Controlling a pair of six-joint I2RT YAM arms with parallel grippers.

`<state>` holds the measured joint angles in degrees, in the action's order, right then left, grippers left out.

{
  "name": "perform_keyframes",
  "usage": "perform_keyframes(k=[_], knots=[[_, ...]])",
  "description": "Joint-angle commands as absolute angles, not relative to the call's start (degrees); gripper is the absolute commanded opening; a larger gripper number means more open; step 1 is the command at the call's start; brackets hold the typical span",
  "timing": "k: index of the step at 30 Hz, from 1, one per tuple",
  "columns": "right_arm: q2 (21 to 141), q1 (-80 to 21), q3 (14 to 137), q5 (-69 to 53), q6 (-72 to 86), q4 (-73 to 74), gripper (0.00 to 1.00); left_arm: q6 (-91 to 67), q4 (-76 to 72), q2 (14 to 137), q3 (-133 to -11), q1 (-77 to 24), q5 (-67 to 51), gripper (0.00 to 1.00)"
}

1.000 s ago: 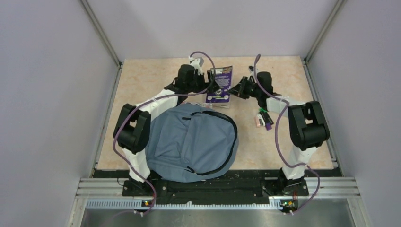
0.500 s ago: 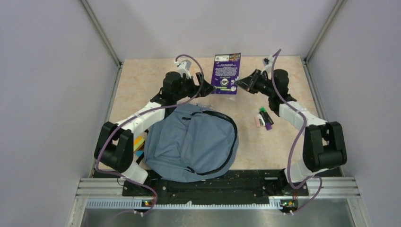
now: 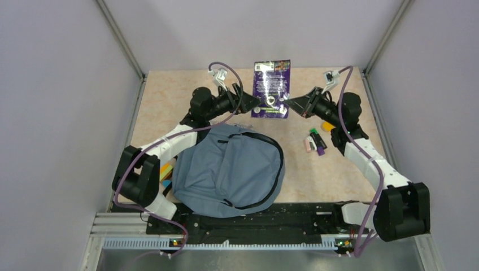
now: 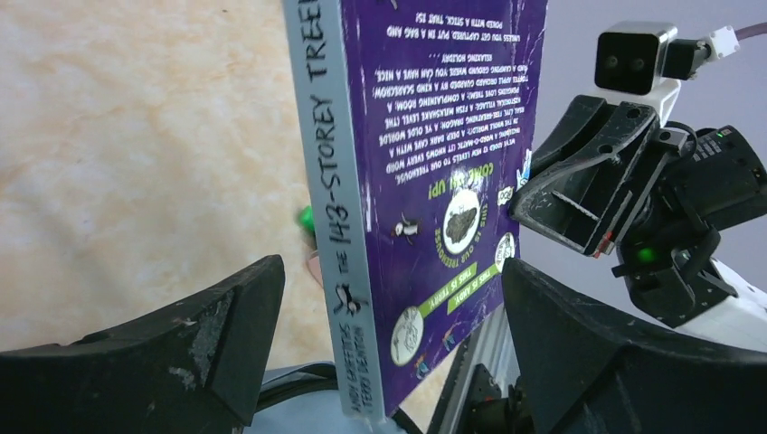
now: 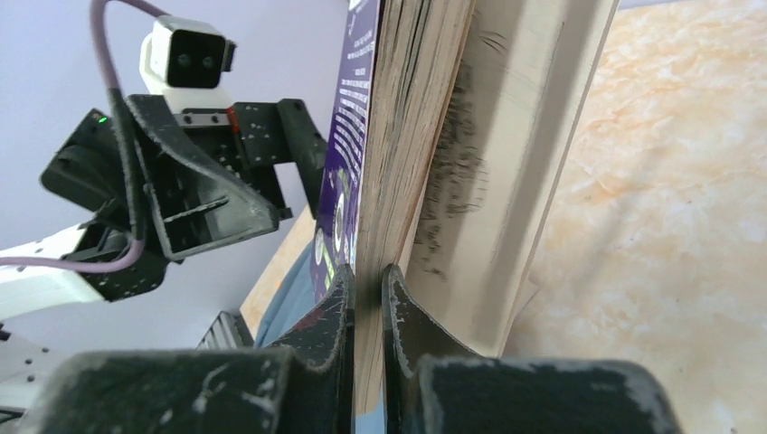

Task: Pack the student bag
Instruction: Pick up the book from the center of the board.

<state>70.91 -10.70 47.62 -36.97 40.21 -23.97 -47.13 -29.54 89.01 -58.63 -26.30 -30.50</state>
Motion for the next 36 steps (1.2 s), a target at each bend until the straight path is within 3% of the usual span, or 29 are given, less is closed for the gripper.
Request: perform_keyframes(k=[1,8,12,18,21,26,29,36], knots=[[65.2,-10.9,48.1,-38.6,38.8,-29.4,0.0,-51.3,-38.8,91.1,-60.4,-26.7,-35.6,0.95],[67.0,-12.7,49.9,-40.3,37.3,-28.3,0.0,-54.2,-41.9,92.9,-62.7,-29.2,-39.8,0.92],[67.8,-13.4,49.9,-40.4,36.5,-27.9,0.0,-55.6,-43.9,92.2,-61.6,-29.3,-40.2,0.62],[68.7,-13.6,49.2,-39.9,35.3,-27.3,0.0,-57.1,-46.3,90.7,-59.6,-29.3,-40.4,0.27],[68.9,-13.6,48.7,-38.6,34.3,-26.2,0.0,-56.4,-46.2,89.5,-58.7,-29.2,-39.8,0.02],[68.8,-13.6,48.0,-36.9,33.9,-24.7,0.01,-53.8,-45.5,86.5,-56.4,-29.3,-38.5,0.0],[68.4,-13.6,47.7,-36.6,33.9,-24.6,0.08,-52.2,-44.5,84.3,-54.9,-29.3,-37.5,0.0],[67.0,-13.6,46.8,-36.1,33.8,-23.3,0.59,-51.3,-43.9,78.4,-51.1,-29.3,-34.6,0.0]])
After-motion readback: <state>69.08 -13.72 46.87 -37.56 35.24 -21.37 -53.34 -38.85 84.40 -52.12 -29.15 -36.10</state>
